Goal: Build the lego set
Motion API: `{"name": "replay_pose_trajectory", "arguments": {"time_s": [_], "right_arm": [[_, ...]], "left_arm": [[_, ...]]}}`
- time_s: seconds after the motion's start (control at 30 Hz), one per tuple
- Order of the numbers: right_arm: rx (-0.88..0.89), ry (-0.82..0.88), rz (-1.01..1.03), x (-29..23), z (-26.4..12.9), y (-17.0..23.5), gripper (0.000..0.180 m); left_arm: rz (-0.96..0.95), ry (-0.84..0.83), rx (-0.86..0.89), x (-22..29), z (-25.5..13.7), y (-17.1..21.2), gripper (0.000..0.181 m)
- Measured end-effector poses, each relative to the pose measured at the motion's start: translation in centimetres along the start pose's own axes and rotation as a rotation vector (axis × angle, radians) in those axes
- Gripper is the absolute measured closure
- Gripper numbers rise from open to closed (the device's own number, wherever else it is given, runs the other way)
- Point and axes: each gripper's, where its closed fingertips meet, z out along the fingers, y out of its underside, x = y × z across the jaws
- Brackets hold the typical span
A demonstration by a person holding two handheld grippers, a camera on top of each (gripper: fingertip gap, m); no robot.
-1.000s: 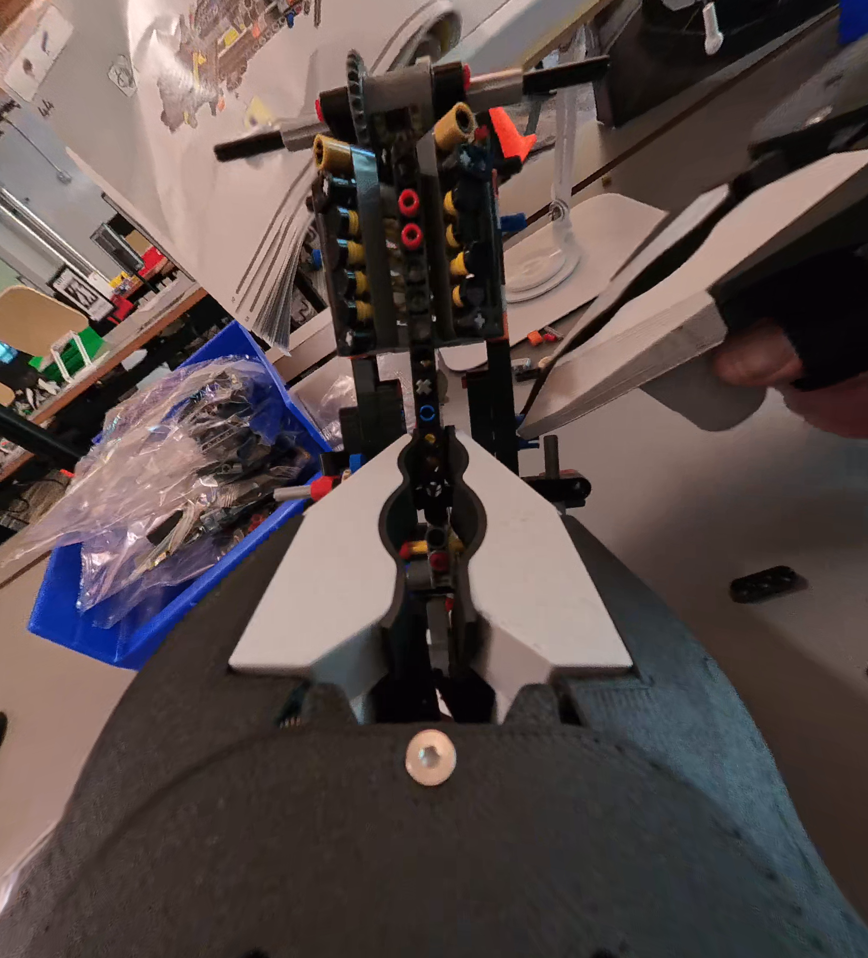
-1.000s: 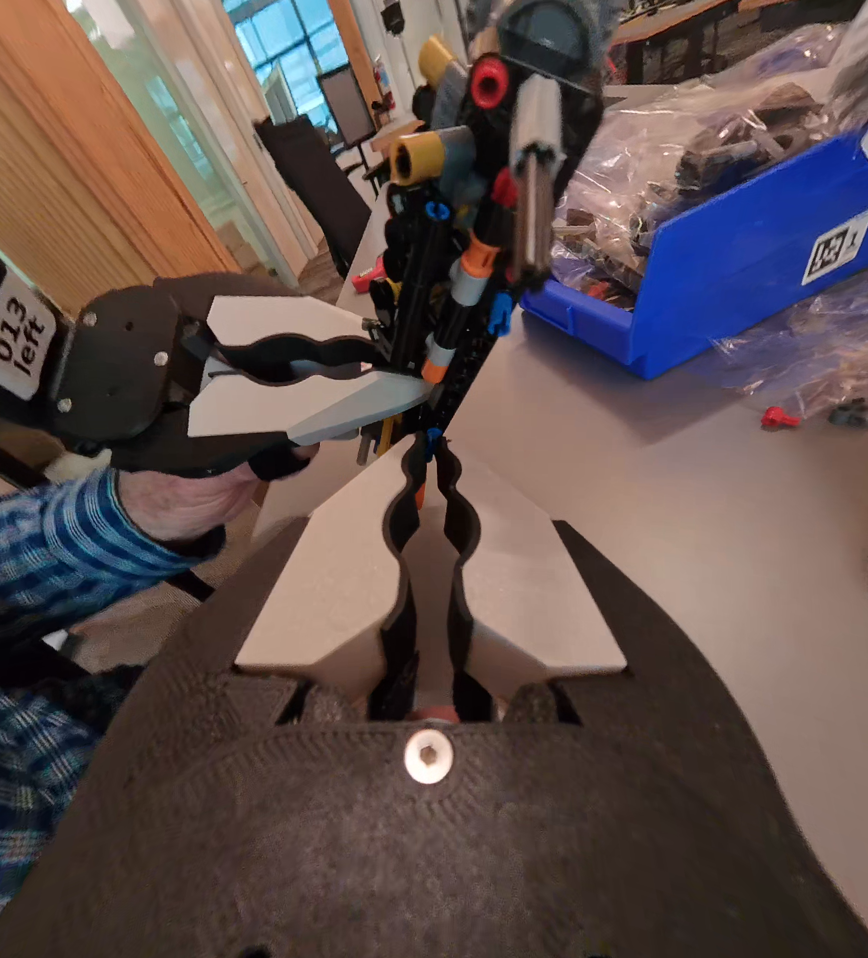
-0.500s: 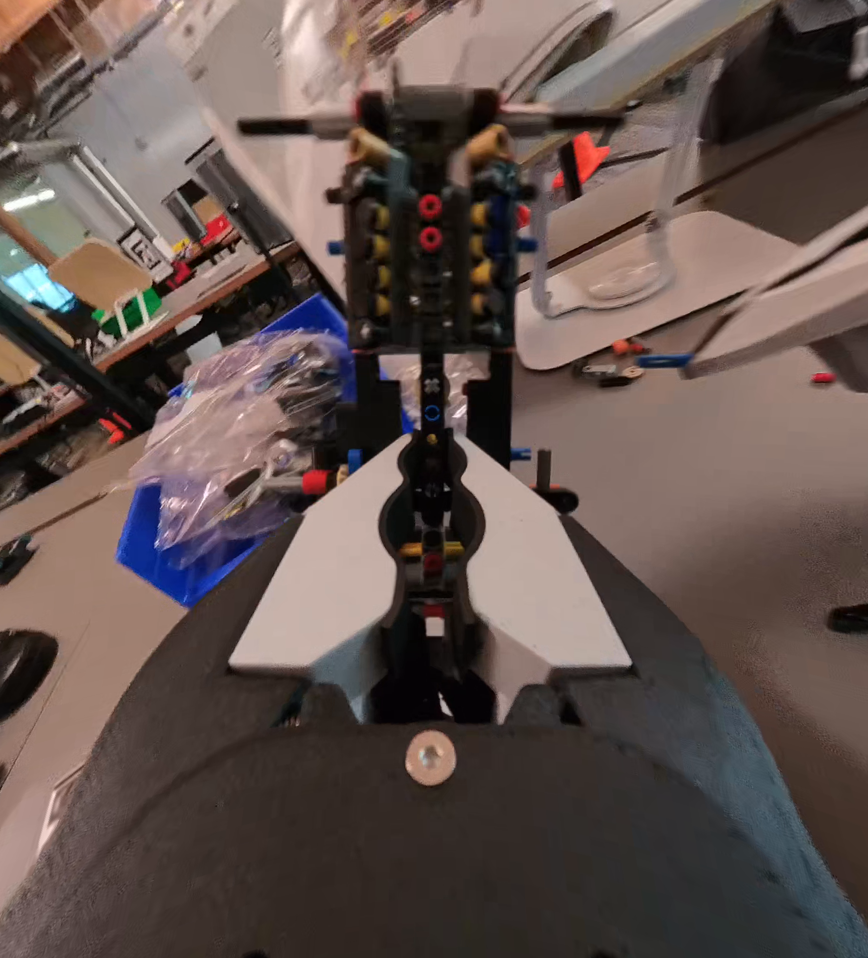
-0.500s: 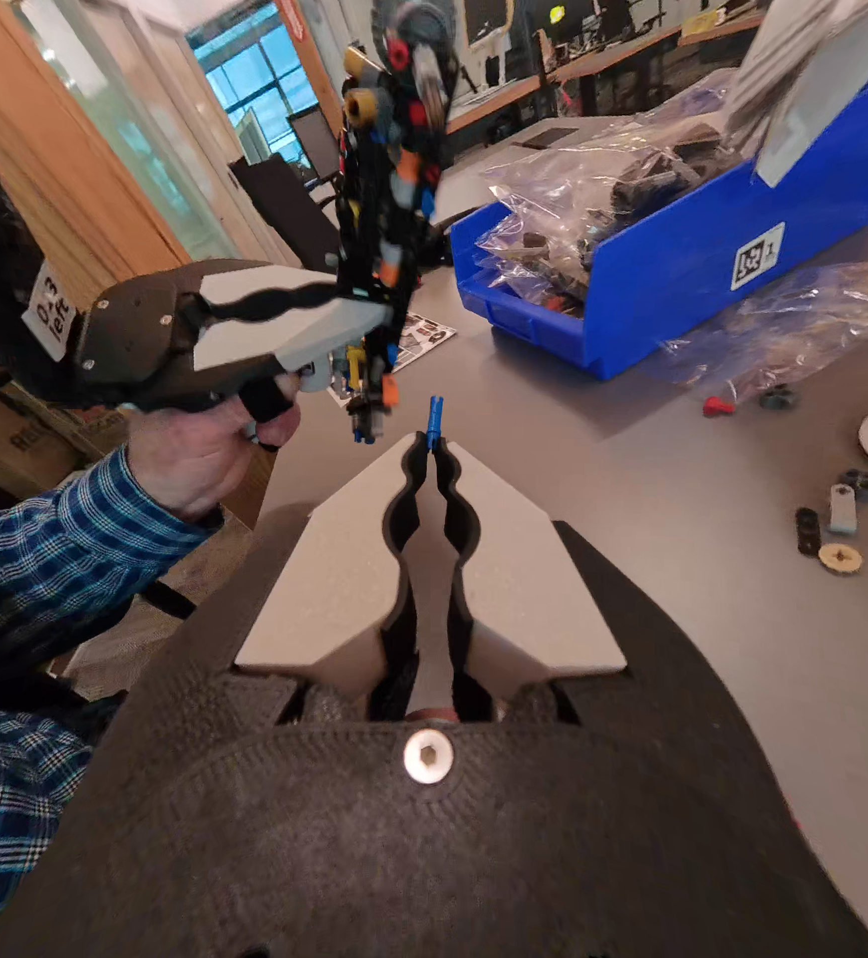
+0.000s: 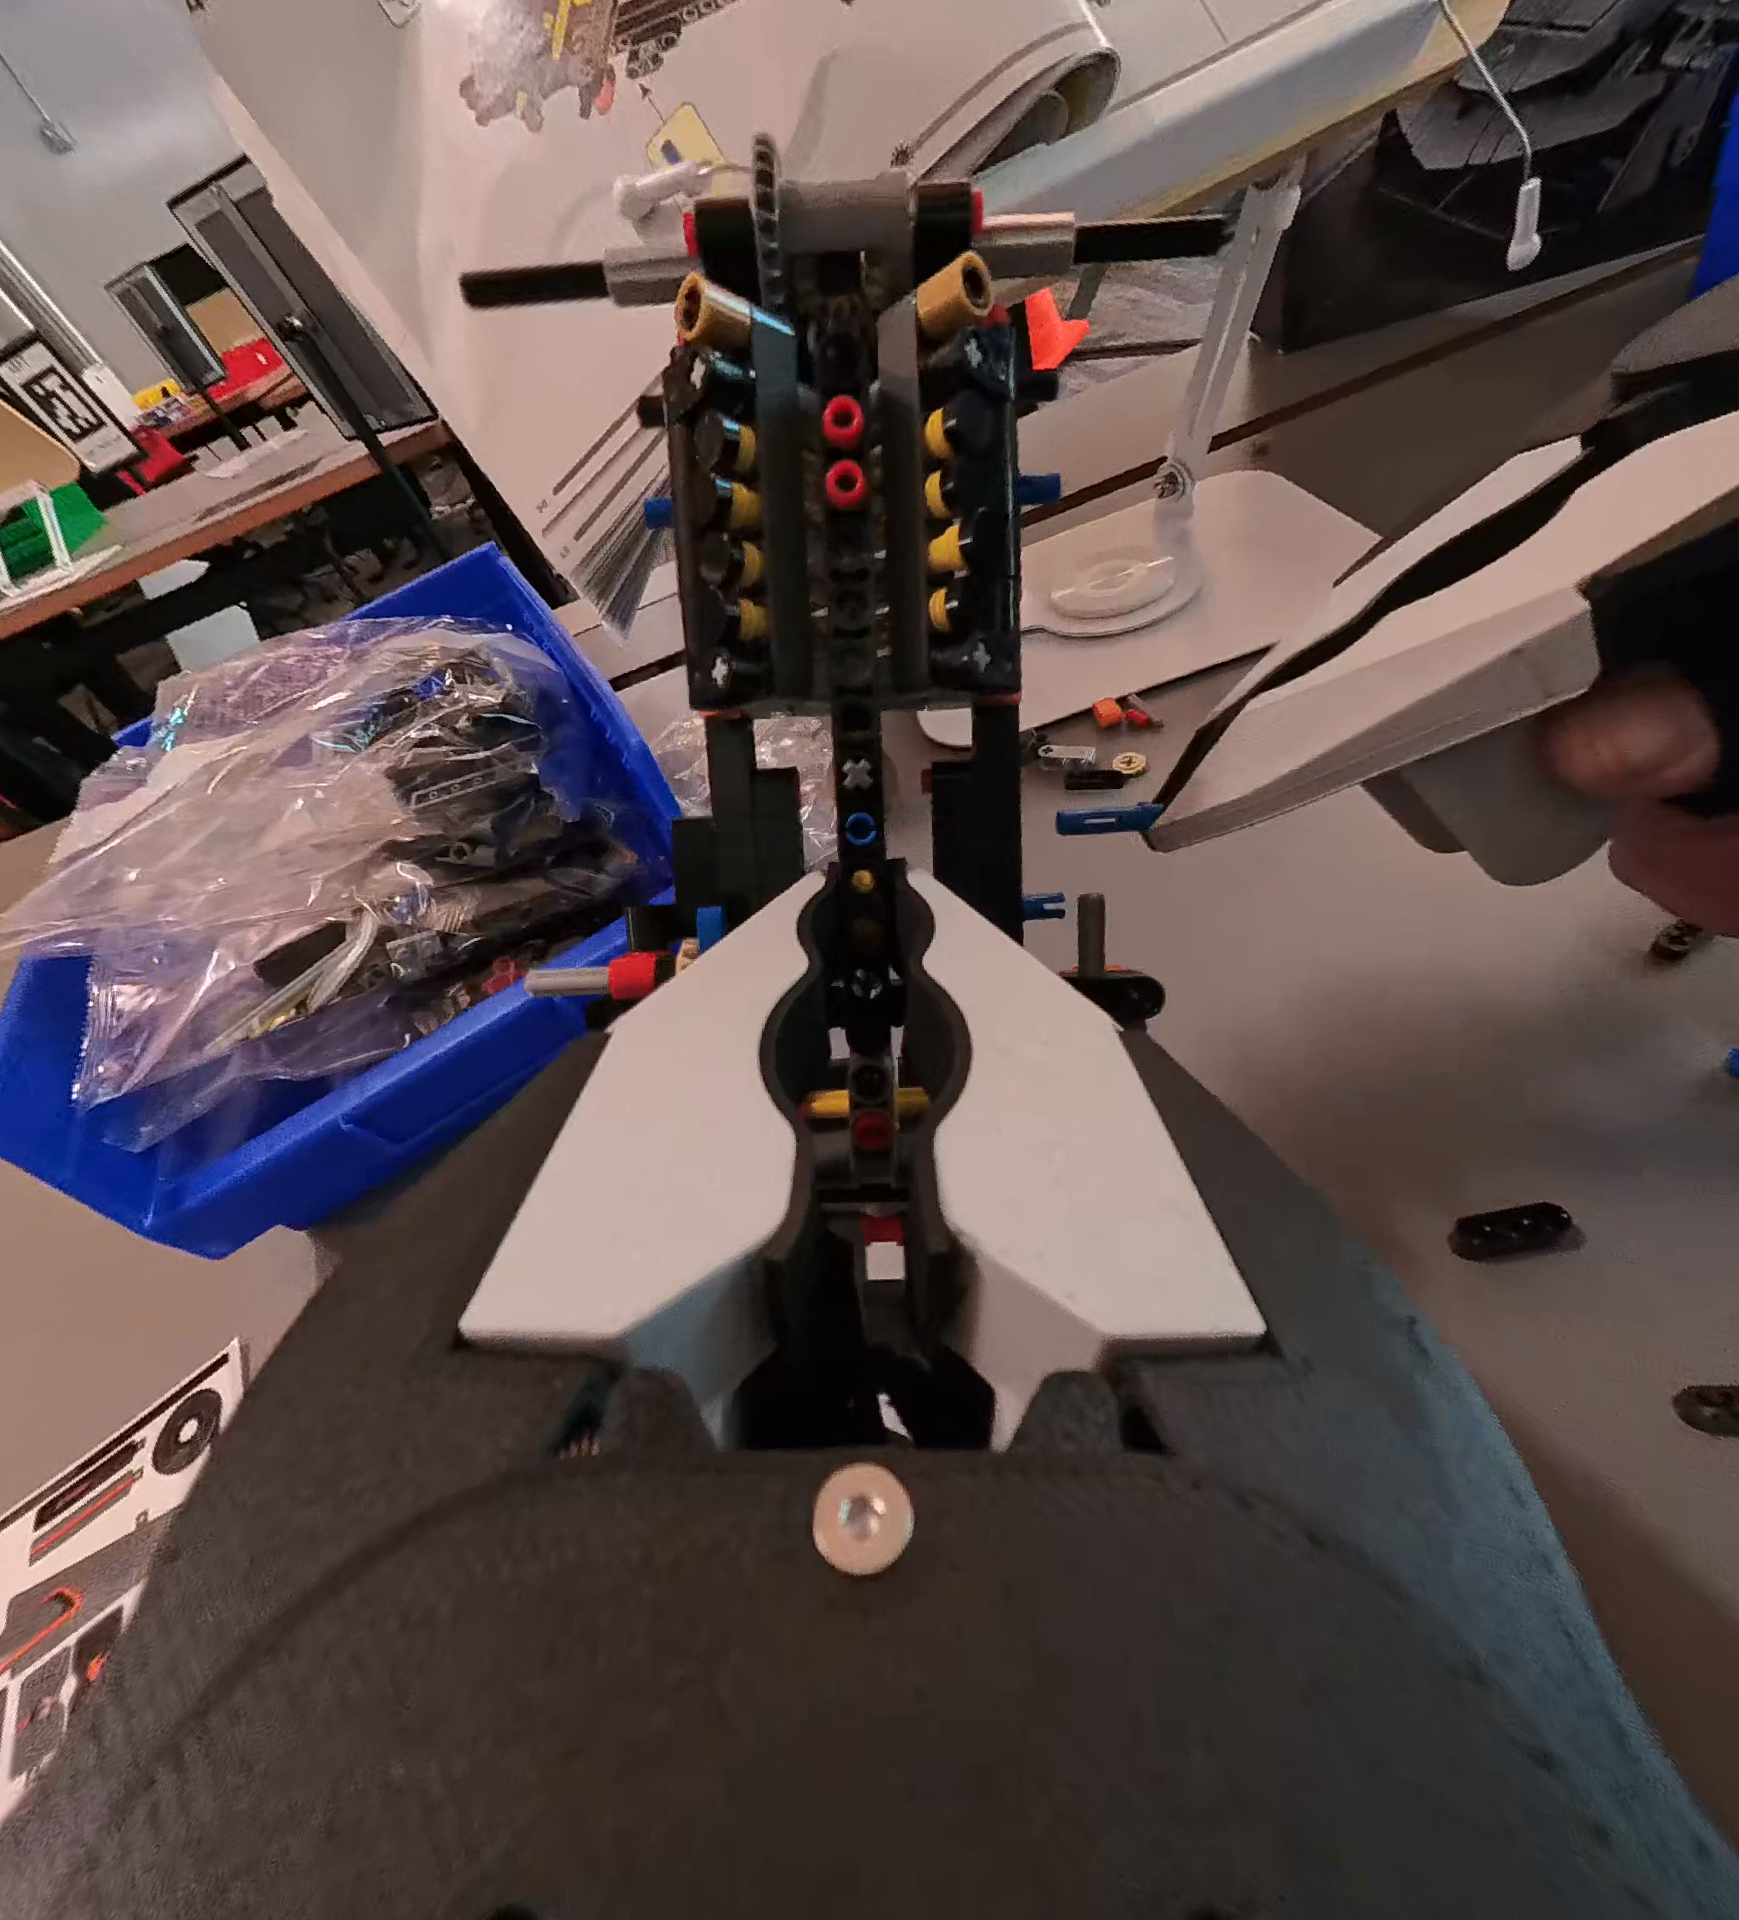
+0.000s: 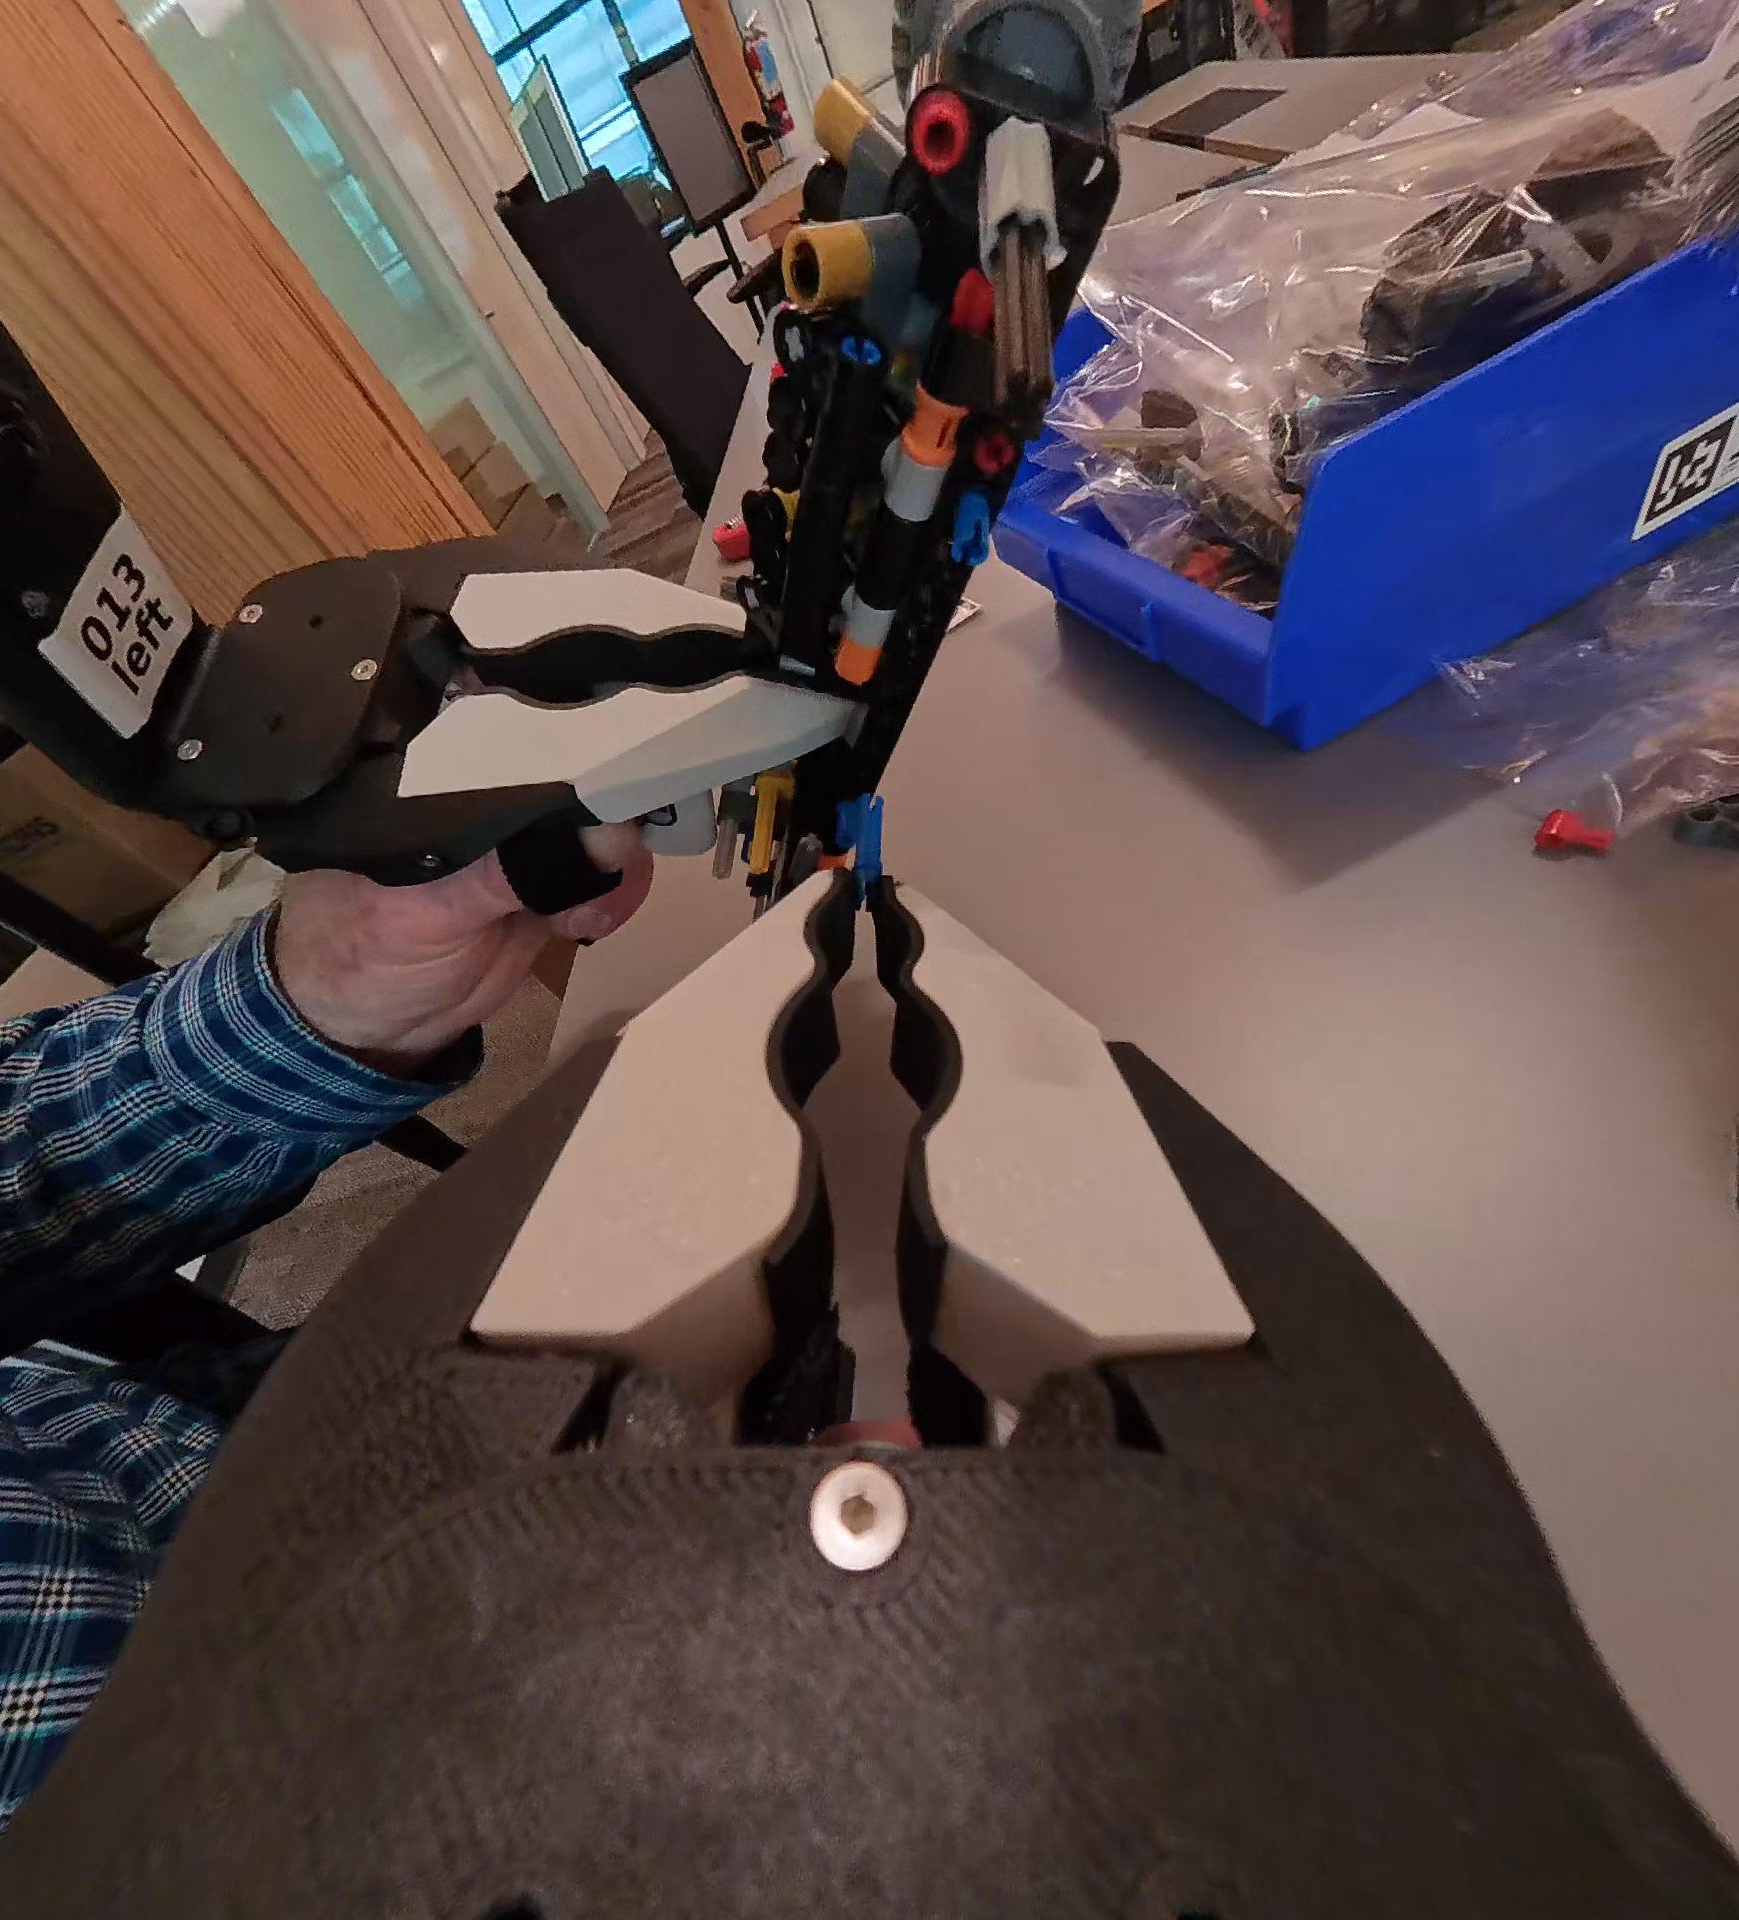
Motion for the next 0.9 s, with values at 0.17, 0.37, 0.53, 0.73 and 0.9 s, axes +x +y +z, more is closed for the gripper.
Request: {"name": "replay_pose_trajectory", "arguments": {"time_s": [0.17, 0.37, 0.53, 0.73, 0.9], "right_arm": [[-0.013, 0.003, 0.011, 0.3, 0.3, 0.0, 0.179], [-0.020, 0.004, 0.010, 0.3, 0.4, 0.0, 0.179], [-0.025, 0.024, 0.002, 0.5, 0.6, 0.2, 0.179], [-0.042, 0.074, -0.054, 0.6, 0.8, 0.6, 0.179], [-0.045, 0.135, -0.129, 0.6, 1.2, 0.7, 0.179]], "left_arm": [[0.012, 0.006, -0.013, 0.4, 0.2, 0.1, 0.175], [0.019, -0.005, -0.027, 0.4, 0.3, 0.3, 0.176], [0.054, -0.023, -0.043, 0.4, 0.2, 0.4, 0.176], [0.080, -0.038, -0.070, 0.4, 0.1, 0.8, 0.176], [0.046, -0.056, -0.118, 0.3, 0.0, 1.3, 0.176]]}}
